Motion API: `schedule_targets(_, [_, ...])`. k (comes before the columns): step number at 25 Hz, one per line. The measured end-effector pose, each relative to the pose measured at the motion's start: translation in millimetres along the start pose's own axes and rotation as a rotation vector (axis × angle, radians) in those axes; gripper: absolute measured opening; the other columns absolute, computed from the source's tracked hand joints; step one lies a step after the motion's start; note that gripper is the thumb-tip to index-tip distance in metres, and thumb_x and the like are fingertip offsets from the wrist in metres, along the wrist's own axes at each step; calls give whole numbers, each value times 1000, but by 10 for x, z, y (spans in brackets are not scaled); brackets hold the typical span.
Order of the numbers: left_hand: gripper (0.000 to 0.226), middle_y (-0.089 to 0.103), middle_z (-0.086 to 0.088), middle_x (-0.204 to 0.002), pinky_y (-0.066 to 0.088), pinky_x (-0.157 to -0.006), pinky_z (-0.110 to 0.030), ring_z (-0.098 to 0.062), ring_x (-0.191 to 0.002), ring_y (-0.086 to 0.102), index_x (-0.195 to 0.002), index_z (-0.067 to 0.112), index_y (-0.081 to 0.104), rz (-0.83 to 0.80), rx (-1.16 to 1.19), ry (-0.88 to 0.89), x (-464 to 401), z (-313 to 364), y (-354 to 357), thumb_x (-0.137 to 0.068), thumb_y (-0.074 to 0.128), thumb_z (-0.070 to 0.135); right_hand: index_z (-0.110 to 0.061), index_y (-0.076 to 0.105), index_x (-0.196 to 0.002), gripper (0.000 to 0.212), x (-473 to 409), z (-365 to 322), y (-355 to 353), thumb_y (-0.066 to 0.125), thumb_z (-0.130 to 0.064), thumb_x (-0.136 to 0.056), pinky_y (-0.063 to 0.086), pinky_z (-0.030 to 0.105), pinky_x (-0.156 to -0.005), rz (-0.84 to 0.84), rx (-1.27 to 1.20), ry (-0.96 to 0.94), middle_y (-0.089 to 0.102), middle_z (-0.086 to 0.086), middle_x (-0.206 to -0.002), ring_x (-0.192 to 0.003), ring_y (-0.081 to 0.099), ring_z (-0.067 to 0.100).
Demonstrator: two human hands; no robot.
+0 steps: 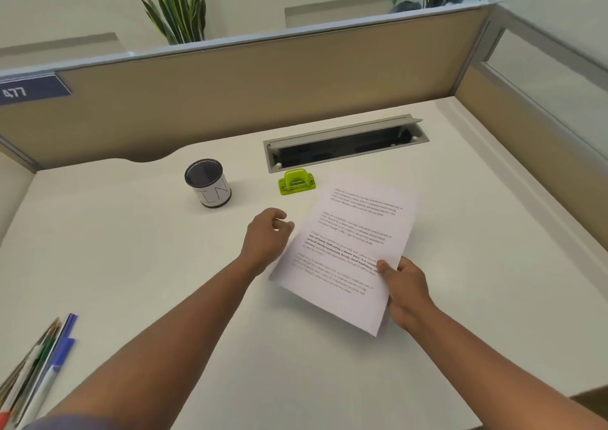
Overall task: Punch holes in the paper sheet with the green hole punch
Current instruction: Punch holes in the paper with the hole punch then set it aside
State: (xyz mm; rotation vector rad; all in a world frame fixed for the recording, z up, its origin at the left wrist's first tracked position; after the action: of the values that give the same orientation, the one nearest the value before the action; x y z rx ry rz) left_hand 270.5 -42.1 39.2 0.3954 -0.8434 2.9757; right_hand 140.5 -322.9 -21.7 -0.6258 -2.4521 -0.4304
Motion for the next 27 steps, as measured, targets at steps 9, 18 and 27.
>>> schedule_targets(9, [21, 71, -6, -119, 50, -89, -33, -23, -104, 63, -117, 16, 69, -108, -348, 198, -846, 408, 288, -99, 60, 22, -15, 70, -101, 12, -267, 13, -32, 61, -7, -99, 60, 38, -71, 111, -68, 50, 81, -4, -90, -85, 77, 19])
schedule_targets(18, [36, 53, -17, -141, 43, -101, -47, -40, -125, 51, -135, 9, 57, -141, -668, 258, -1696, 645, 350, -103, 50, 23, -14, 70, -103, 12, -545, 8, 63, 60, -9, -100, 60, 42, -80, 116, -26, 52, 81, -2, -96, -87, 78, 18])
schedule_targets(27, [21, 62, -8, -99, 41, -71, -32, -23, -91, 56, -107, 8, 66, -255, -550, 95, -1949, 548, 400, -102, 57, 26, -16, 71, -106, 15, -663, -6, 140, 59, -8, -101, 60, 41, -81, 80, 17, 22, 81, -2, -99, -89, 77, 19])
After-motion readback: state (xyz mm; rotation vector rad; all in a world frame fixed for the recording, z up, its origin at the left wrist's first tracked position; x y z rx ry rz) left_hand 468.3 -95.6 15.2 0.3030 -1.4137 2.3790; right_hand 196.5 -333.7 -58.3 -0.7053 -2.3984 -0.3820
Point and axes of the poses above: each hand's wrist, its own x-axis away from the middle knuckle, its own y-axis out of the palm, z = x × y, the point moved 8 cm from there along -x, towards the middle knuckle
